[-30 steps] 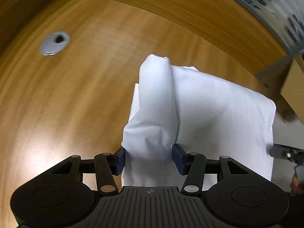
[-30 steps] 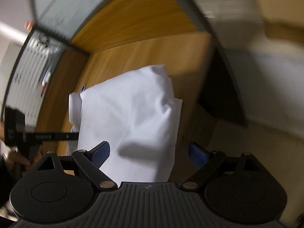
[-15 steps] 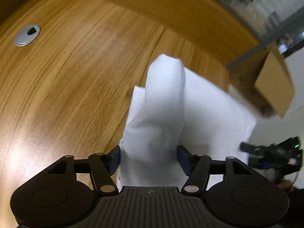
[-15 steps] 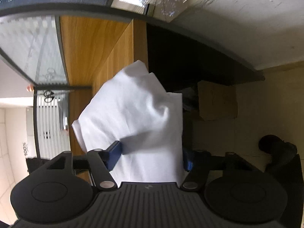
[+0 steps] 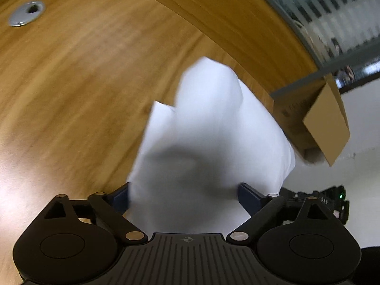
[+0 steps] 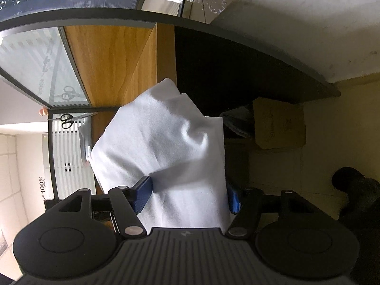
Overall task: Fold clothes
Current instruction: 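Lift the folded shirt with the left gripper and carry it to the cardboard box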
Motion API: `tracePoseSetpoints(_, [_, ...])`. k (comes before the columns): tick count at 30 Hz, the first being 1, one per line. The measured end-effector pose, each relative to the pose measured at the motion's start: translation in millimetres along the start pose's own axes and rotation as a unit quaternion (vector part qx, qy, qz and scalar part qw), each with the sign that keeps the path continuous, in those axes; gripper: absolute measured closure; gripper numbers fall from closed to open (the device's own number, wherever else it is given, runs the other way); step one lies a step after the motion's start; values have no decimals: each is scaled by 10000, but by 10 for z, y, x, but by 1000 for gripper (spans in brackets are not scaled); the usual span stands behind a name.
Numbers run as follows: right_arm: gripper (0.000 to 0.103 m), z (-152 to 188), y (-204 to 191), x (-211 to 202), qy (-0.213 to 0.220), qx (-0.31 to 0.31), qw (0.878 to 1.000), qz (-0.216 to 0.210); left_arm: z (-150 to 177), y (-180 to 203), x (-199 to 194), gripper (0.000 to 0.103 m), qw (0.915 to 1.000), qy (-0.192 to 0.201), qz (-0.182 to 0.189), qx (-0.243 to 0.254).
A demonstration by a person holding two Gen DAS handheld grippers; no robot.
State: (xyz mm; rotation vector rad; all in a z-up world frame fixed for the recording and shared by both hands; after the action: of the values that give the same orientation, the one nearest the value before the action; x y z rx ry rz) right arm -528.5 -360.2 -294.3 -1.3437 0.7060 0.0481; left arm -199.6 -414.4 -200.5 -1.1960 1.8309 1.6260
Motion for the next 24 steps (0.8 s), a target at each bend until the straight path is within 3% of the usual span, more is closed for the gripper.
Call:
tracePoseSetpoints(2, [37, -14, -39, -18, -7, -54, 10000, 42, 26, 29, 17, 10, 10000, 64, 0, -28])
tracePoseSetpoints(4, [41, -22, -151, -75, 118, -224, 9996, 121, 69, 45, 1, 27, 9998, 174, 54, -97])
tracePoseSetpoints(6, [51, -31, -303, -143, 223, -468, 9985, 188, 119, 93, -64, 55, 9989, 430, 57, -152])
tracePoseSetpoints(11, [71, -36, -795, -362, 439, -970, 9942, 139, 235, 389, -189, 77, 9939, 1034, -318, 194])
tracePoseSetpoints(15, [80, -53, -1174, -566, 662, -1209, 9904, 54, 253, 568, -318, 80, 9908, 1302, -169, 314])
tracePoseSetpoints(21, [81, -51, -1668, -932, 975, -1512, 9836, -74, 228, 870, -514, 80, 9846, 1618, 38, 655])
tracePoseSetpoints(24, [81, 24, -1690, -1286, 1133, -1650, 9798, -40, 233, 1090, -538, 80, 9832, 1581, 153, 895])
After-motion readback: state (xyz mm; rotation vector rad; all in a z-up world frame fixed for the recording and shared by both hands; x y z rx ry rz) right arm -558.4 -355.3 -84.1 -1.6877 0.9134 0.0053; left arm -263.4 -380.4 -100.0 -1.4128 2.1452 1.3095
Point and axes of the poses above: each gripper's, at about its wrist camera, not at the fingertips, and x roughly the way its jaws point, y to its right, z to its underside, the point moved 7 cm from there along x, roughly the way its jaws point, and after that the axes turned 6 degrees about z, right-handed, at the moved point
